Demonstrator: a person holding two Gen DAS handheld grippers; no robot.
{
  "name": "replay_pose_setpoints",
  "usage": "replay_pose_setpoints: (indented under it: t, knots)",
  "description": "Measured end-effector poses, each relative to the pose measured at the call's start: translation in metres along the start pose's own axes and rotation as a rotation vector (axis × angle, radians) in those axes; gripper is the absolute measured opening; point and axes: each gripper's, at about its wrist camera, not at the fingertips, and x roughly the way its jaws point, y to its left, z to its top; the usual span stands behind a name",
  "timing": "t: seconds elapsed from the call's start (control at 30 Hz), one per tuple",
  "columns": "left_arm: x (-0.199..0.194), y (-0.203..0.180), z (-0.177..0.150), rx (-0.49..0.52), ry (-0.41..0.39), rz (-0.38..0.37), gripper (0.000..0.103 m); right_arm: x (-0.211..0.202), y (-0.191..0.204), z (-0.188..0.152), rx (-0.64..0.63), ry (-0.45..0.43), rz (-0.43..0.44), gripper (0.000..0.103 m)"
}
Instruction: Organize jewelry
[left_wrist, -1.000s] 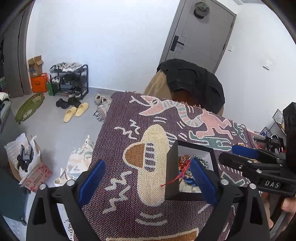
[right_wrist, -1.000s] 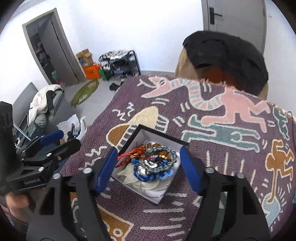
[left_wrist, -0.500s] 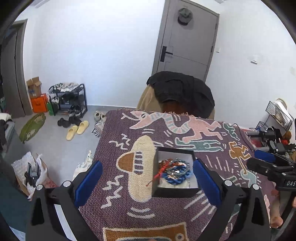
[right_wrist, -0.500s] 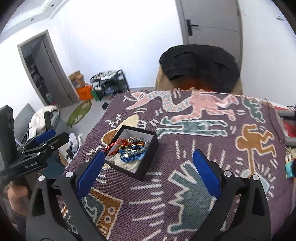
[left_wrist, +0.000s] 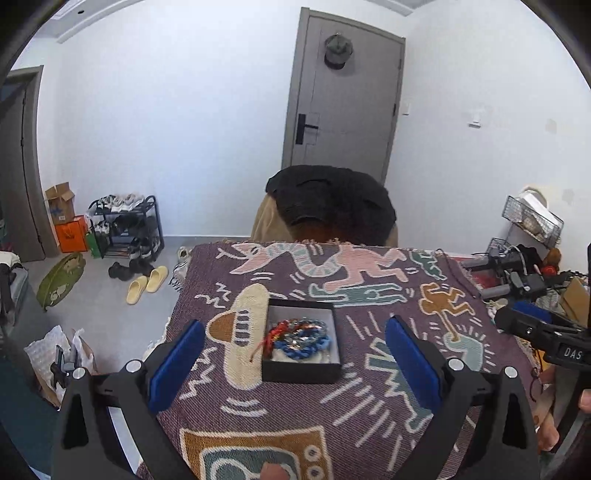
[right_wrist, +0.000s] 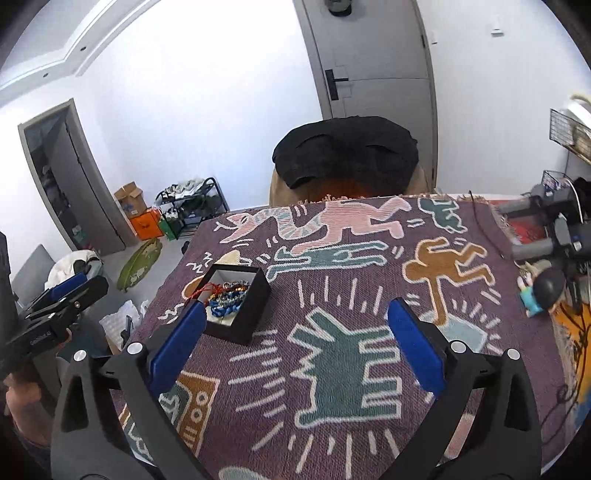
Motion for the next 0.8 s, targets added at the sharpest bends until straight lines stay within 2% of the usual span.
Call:
replay_pose_setpoints:
  t: [0.4,0.5,0.67,0.8]
  knots:
    - [-0.052,-0.036,-0.03,0.054,-0.06,0.019,0.095,-0.039,-0.023,-0.047,0.027,-0.032,-0.056,0.098]
    - [-0.059,-0.043,-0.039,0.066,-0.066,0.035,0.095,-0.042,-0.027,-0.059,0.008,-0.034,-0.089,0.098]
    - [-0.066,-0.047,-0.051,0.062,-0.08,0.063,0.095,-0.049,-0.035,-0.072,0.033,-0.039,-0.104,0.098]
    - [-0.07,-0.044,-0.065,0.055,-0.094,0.074,0.095,-0.056,-0.027,-0.079,0.023,-0.052,-0.099,0.098]
